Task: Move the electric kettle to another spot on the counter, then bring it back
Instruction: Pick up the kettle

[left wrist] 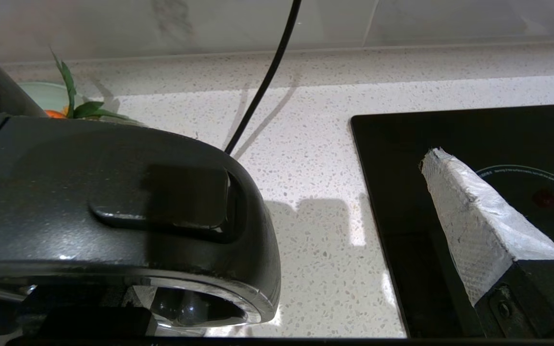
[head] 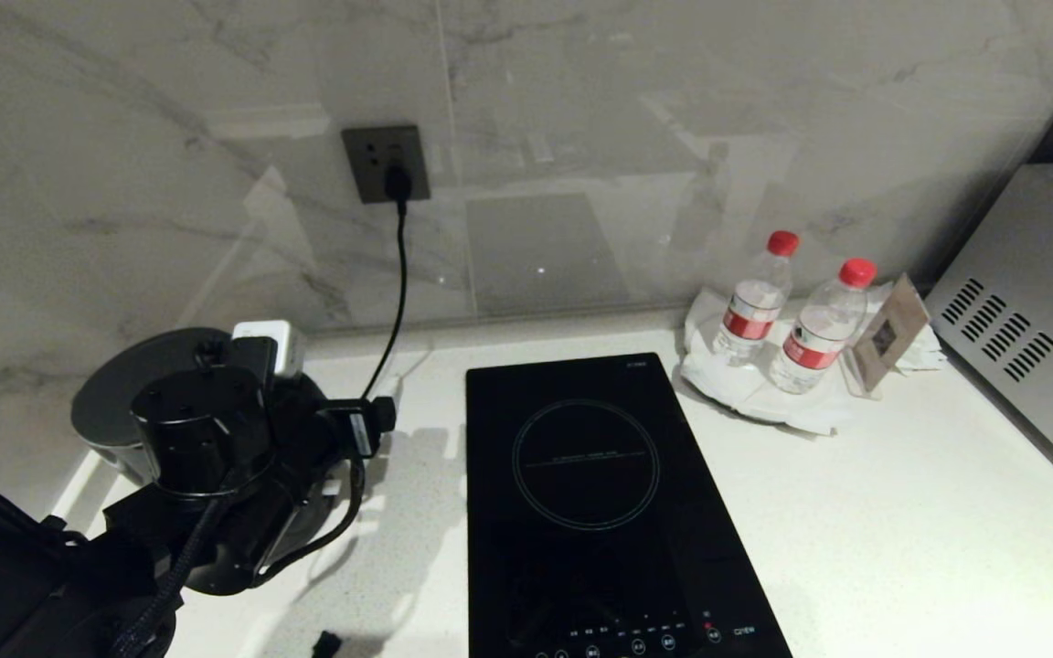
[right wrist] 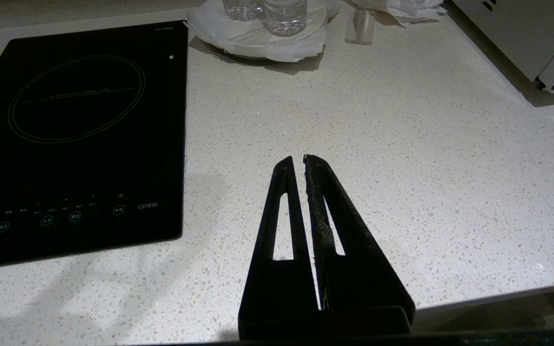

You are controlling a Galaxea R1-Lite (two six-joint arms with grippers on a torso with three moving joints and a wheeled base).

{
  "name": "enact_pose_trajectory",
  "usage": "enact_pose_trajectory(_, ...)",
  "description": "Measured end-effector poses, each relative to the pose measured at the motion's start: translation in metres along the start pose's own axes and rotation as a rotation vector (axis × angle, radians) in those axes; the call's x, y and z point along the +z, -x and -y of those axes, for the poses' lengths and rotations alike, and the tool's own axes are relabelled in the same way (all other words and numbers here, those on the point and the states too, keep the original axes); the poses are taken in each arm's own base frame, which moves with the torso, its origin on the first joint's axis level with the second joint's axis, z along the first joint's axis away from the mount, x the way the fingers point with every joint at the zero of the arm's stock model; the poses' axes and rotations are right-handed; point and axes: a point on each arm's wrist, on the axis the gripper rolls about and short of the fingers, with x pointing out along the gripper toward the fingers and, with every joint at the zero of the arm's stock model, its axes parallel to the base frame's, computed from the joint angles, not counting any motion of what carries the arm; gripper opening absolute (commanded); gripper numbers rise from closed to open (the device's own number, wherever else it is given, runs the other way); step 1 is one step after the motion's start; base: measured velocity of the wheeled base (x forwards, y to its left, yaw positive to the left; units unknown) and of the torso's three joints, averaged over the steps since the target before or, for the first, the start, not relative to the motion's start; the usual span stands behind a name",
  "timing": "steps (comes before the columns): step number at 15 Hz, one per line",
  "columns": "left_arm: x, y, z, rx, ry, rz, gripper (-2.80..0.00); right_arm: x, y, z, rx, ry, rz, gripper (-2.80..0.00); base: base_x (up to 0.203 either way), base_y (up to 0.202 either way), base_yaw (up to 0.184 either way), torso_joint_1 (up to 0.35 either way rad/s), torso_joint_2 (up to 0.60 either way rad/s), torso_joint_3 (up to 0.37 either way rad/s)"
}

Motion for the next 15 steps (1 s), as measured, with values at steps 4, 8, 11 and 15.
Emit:
enact_pose_trajectory(4, 0.0001, 0.0009, -0.0006, 0.007, 0.001, 0.001, 0.0, 0.0, 0.0, 0.0, 0.0, 0.0, 0.0, -2.8, 0.0, 0.0, 0.0, 0.0, 0.0, 0.0)
enact_pose_trajectory(8, 0.0002, 0.001, -0.0008, 0.013, 0.002, 0.002, 0.0, 0.0, 0.0, 0.0, 0.0, 0.0, 0.0, -2.8, 0.0, 0.0, 0.0, 0.0, 0.0, 0.0)
enact_pose_trajectory(11, -0.0002, 0.0012, -0.0009, 0.013, 0.001, 0.001, -2.8, 0.0, 0.0, 0.0, 0.0, 0.0, 0.0, -2.8, 0.0, 0.0, 0.0, 0.0, 0.0, 0.0)
enact_pose_trajectory(15, -0.0015, 0.0021, -0.0016, 0.014, -0.002, -0.004, -2.8, 0.0, 0.0, 0.0, 0.0, 0.0, 0.0, -2.8, 0.0, 0.0, 0.0, 0.0, 0.0, 0.0)
